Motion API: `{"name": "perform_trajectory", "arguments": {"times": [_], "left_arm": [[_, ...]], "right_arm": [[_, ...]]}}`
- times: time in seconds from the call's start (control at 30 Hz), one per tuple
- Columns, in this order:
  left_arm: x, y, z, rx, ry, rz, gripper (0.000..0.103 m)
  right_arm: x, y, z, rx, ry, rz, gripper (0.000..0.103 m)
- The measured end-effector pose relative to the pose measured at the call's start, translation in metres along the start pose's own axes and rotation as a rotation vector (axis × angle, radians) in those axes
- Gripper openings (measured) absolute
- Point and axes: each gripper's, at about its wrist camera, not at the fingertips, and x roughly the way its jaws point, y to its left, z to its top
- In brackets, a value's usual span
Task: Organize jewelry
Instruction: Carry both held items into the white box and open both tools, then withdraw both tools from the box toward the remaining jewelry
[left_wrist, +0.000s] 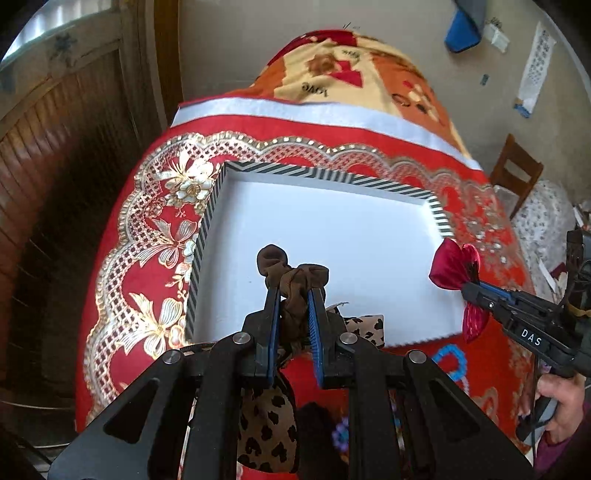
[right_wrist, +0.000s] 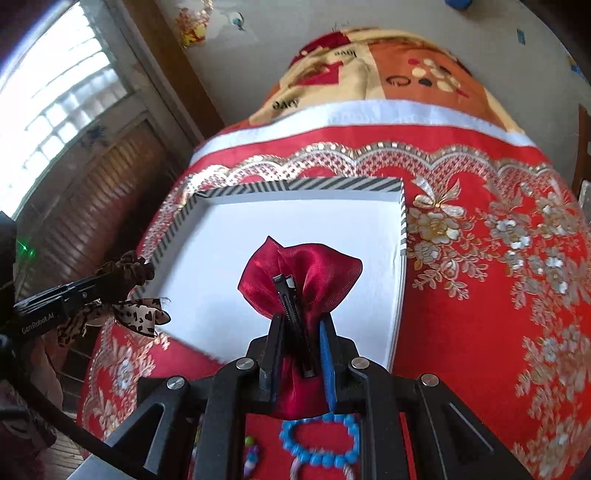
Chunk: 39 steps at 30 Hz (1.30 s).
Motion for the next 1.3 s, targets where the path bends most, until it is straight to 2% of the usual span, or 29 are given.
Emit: {"name": "perform_trajectory", "arguments": {"times": [0.33, 0.57, 0.63, 0.67, 0.7, 0.73, 0.77, 1.0, 1.17, 1.3], "left_arm": [[0.053, 0.014, 0.009, -0.030, 0.063, 0.068, 0.014], [0.074, 0.023, 0.008, -0.052, 0.089, 0.087, 0.015], [0.074, 0.024, 0.006, -0.054, 0.082, 0.073, 0.024], [0.074, 0.024, 0.005, -0.052, 0.079, 0.060, 0.033], [0.073, 0.024, 0.004, -0.054, 0.080, 0.050, 0.036], [0.072, 0.023, 0.003, -0.055, 0.079, 0.045, 0.042], [0.071, 0.023, 0.001, -0.058, 0.078, 0.038, 0.046], [0.070, 0.023, -0.019, -0.065, 0.119, 0.028, 0.049], [0.051, 0.022, -0.025, -0.056, 0.078, 0.027, 0.049], [0.023, 0.024, -0.028, -0.080, 0.023, -0.016, 0.051]], "right_arm": [[0.050, -0.007, 0.008, 0.017, 0.063, -0.004, 0.016], [0.063, -0.011, 0.003, 0.043, 0.096, -0.027, 0.016], [0.063, -0.011, 0.000, 0.047, 0.094, -0.027, 0.017], [0.061, -0.010, -0.001, 0.042, 0.087, -0.031, 0.023], [0.060, -0.010, -0.002, 0.040, 0.084, -0.036, 0.029], [0.058, -0.010, -0.002, 0.044, 0.077, -0.038, 0.045], [0.054, -0.010, -0.003, 0.054, 0.065, -0.034, 0.051], [0.031, -0.012, -0.008, 0.082, 0.037, -0.025, 0.051], [0.016, -0.001, -0.013, 0.068, 0.007, -0.034, 0.051], [-0.003, 0.010, -0.018, 0.056, -0.025, -0.027, 0.051]]}}
